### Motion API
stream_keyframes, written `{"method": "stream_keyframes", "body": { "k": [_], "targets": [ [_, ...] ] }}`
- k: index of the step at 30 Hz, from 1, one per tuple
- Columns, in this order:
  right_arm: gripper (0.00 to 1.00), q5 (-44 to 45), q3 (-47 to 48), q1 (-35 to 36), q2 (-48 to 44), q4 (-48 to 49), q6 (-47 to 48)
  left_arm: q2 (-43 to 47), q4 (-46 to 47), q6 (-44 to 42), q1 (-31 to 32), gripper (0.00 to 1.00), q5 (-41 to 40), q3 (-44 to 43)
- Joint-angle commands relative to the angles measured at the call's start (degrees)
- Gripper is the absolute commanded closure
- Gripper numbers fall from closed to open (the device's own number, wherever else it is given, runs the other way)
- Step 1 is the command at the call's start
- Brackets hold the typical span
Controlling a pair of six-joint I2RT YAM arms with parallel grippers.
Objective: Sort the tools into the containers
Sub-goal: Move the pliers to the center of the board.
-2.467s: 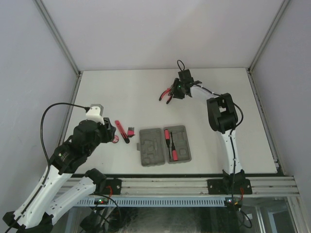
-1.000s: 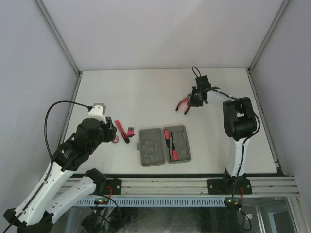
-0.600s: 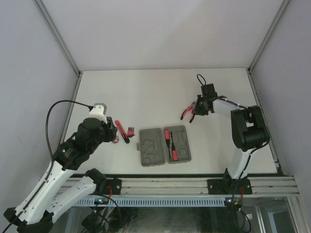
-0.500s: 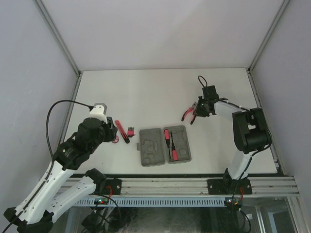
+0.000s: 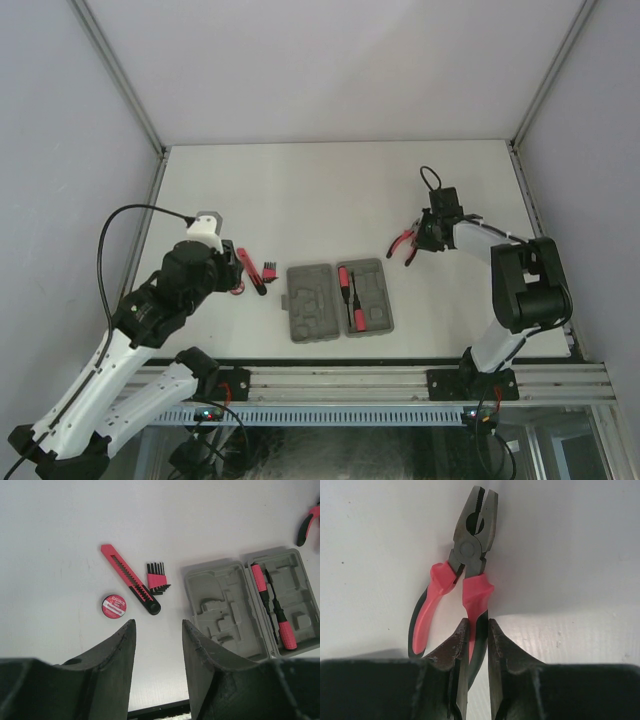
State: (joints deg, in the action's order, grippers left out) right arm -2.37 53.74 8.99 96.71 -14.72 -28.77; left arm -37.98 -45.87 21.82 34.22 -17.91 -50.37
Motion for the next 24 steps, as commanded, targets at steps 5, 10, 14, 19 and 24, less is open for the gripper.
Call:
{"method": "stream_keyframes", "body": {
  "k": [5,10,14,19,24],
  "targets": [
    [0.83,2.91,-1.42,-0.38,-2.00,-0.93,2.37,-0.60,2.16,-0.16,-0.01,0.54,0.49,1.61],
    [0.72,2.37,-1.34,-0.73,0.12,-0.79,2.58,-0.46,2.16,-0.12,-0.05,0.54,0.60,1.65],
    [0.72,2.56,-0.01,-0.81,1.47,-2.05,2.84,-0.48,2.23,-0.18,-0.02,0.54,0.60,1.60],
    [0.72,3.66,2.98,-0.64,3.42,-5.51,3.70,-0.62,2.27,-0.16,0.02,0.54,0.77,1.62],
    [0.82,3.51,4.57,-0.47,4.97,-7.16,4.43,-0.69,2.27,-0.24,-0.03,0.54,0.77,1.60]
  ]
}}
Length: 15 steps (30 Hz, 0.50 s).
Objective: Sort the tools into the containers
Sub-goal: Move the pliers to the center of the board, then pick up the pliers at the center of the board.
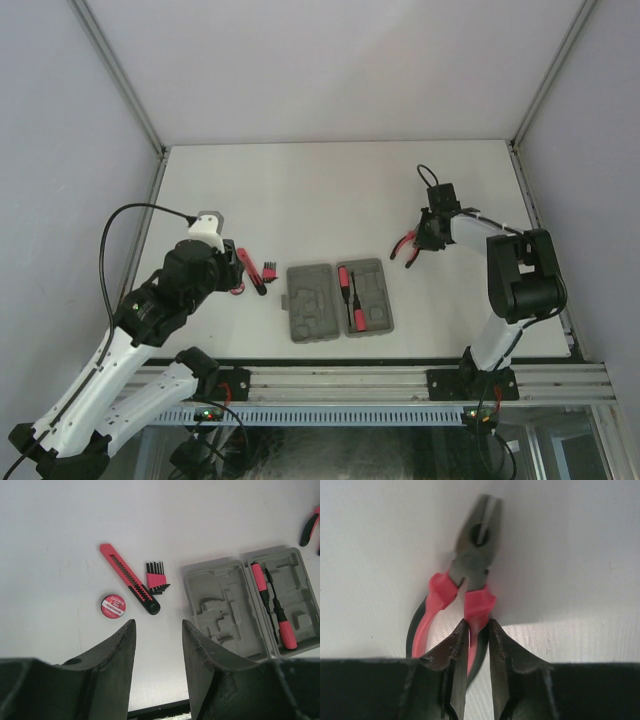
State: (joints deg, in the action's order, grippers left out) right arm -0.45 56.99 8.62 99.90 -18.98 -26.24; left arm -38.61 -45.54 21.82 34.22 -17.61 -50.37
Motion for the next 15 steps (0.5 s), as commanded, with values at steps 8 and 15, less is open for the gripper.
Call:
{"method": "stream_keyframes", "body": {
  "k": [8,15],
  "targets": [
    [1.00,4.04,1.08,0.00,-1.88,-3.63,2.41,0.13,1.95,-0.15,0.04,0.54,0.36,1.59],
    [1.00,3.43,-2.87,-0.05,-12.72,-1.24,2.78,1.36,2.79,-0.82,0.01,0.53,2.36,1.41]
  ]
}}
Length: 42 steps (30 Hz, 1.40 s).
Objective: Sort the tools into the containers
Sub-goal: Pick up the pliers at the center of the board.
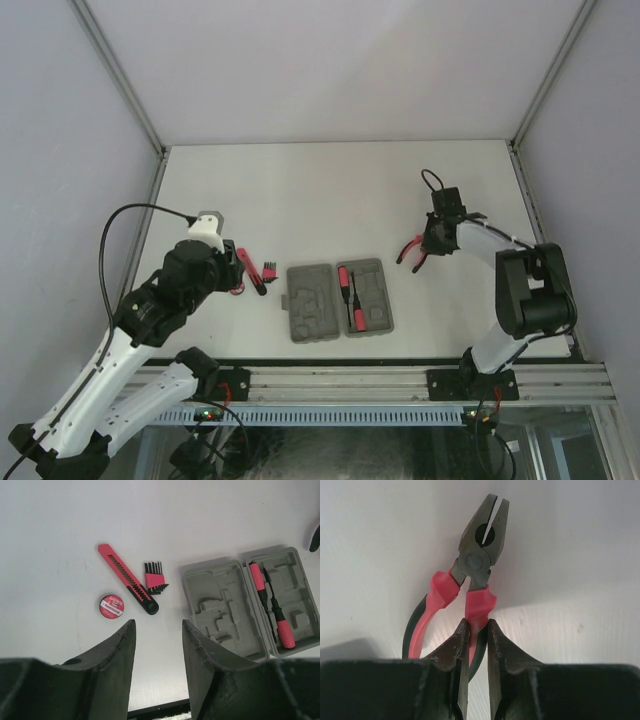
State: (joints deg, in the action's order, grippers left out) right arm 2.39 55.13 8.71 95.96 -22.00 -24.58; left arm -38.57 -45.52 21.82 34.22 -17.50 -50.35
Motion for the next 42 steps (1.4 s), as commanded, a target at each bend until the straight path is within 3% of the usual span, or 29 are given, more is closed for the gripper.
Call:
{"method": "stream_keyframes", "body": {
  "k": [1,11,16,21,31,37,42],
  "targets": [
    [1.00,-0.09,-1.73,-0.10,-10.25,2.09,1.19,1.90,3.37,-1.15,-0.02,0.52,3.62,1.56],
    [1.00,-6.18,-11.49,4.75,-28.75,6.90,1.27,7.44,9.74,1.94,-0.03,0.45,13.59,4.67],
    [1.00,-5.11,-15.22,13.19,-38.58,7.91,0.05,6.51,13.28,4.47,-0.03,0.45,17.84,5.82],
    [1.00,-1.00,-17.23,26.35,-44.09,10.84,-2.21,4.16,16.30,6.66,0.03,0.48,21.57,5.95],
    [1.00,5.16,-16.42,48.28,-42.49,22.82,-0.95,3.29,25.42,15.50,0.97,0.47,24.30,8.11],
    [1.00,3.51,-12.19,54.17,-36.95,27.09,1.51,3.81,32.56,20.45,2.78,0.47,25.30,11.10],
    [1.00,2.56,-9.94,56.32,-34.52,28.94,2.20,3.08,33.03,20.24,4.21,0.47,24.63,11.15]
  ]
}}
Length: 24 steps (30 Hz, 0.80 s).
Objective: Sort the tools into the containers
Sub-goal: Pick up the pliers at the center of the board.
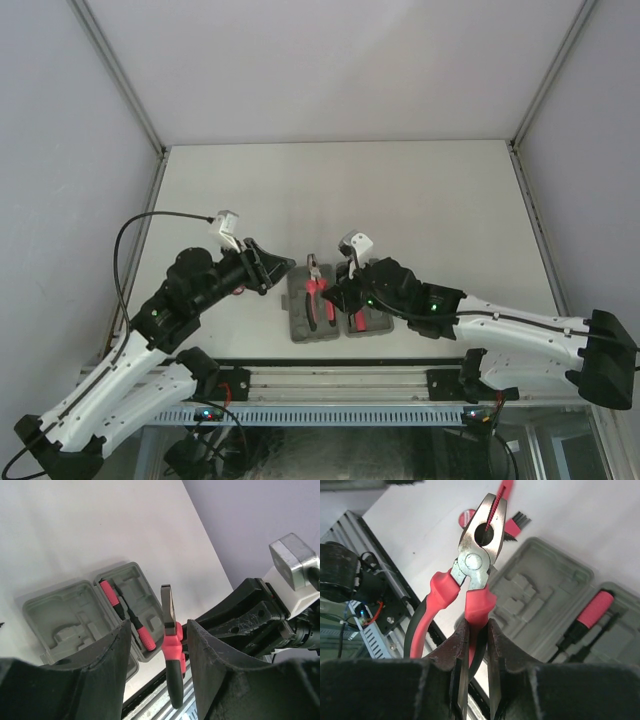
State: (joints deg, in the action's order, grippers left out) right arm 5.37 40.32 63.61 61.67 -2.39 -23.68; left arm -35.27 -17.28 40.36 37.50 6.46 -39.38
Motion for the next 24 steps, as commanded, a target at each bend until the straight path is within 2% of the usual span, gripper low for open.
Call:
{"method": "stream_keyframes", "body": {
  "k": [1,15,24],
  "targets": [
    [1.00,-0.67,5.05,1.64,-0.09,9.83,1.21,-0.44,4.80,1.66,1.11,0.47,0.56,0.24],
    [1.00,-4.29,6.51,4.59,0.64,12.74,3.80,-2.23,6.16,2.00,1.89,0.51,0.56,0.97],
    [1.00,-1.43,7.13,5.03,1.46,10.32,3.95,-1.96,6.56,2.42,2.03,0.51,1.06,0.71]
  ]
}}
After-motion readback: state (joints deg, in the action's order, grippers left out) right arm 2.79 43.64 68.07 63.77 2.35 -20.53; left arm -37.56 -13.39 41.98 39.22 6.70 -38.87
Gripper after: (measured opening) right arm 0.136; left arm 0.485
